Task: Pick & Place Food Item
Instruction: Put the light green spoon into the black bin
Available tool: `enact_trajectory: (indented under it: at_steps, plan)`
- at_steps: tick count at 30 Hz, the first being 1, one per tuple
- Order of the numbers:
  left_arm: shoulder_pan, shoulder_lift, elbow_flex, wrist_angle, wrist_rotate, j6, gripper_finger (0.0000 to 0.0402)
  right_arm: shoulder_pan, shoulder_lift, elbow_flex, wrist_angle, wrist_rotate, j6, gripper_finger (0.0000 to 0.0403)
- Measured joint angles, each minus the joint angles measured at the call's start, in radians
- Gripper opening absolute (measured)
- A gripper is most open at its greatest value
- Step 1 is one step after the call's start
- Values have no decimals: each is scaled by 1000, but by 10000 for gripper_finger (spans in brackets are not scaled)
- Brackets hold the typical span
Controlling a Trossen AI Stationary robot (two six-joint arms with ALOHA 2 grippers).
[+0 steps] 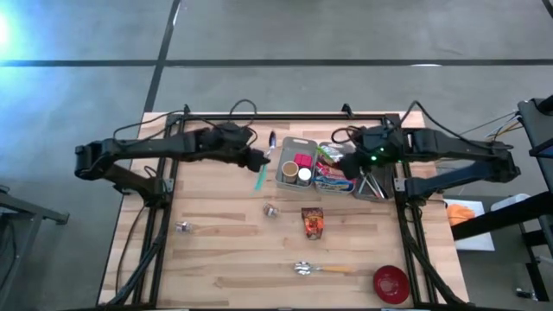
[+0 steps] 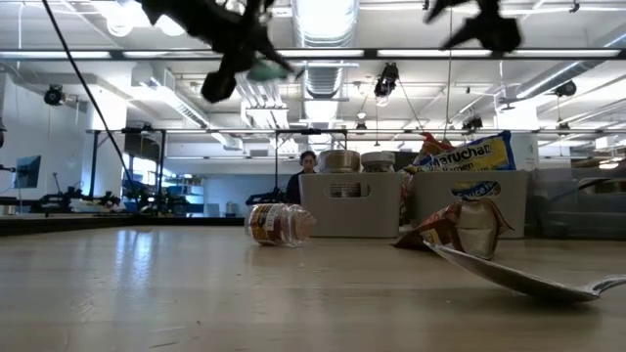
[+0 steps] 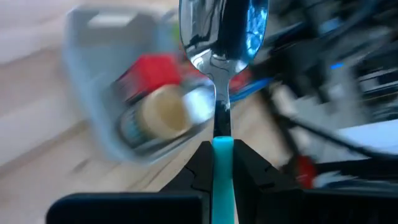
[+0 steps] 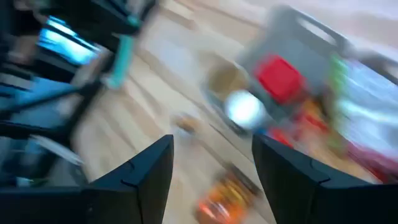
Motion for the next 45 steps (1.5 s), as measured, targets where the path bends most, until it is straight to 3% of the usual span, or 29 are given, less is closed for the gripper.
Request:
enact_trajectory:
  at_steps: [7,11,19,29,32,39,43,45]
  plan:
    - [-5,-45,2,280,47,-1,22,6,152,34,341,-6,-81,214]
    - [-12,-45,13,311,56,-1,22,6,256,90,451,-45,-137,214]
    - [-18,-45,15,366,88,19,22,6,442,247,478,-133,-220,214]
    - [-23,-45,15,374,106,38,22,6,528,373,479,-191,-275,211]
    - [-24,-45,15,402,123,45,22,6,530,373,477,-193,-275,183]
    - [-25,-45,14,413,131,69,22,5,525,371,473,-204,-282,54]
    - [-25,-46,14,416,133,59,28,5,520,371,470,-220,-293,52]
    - [-25,-46,14,416,135,24,58,5,520,370,470,-222,-305,52]
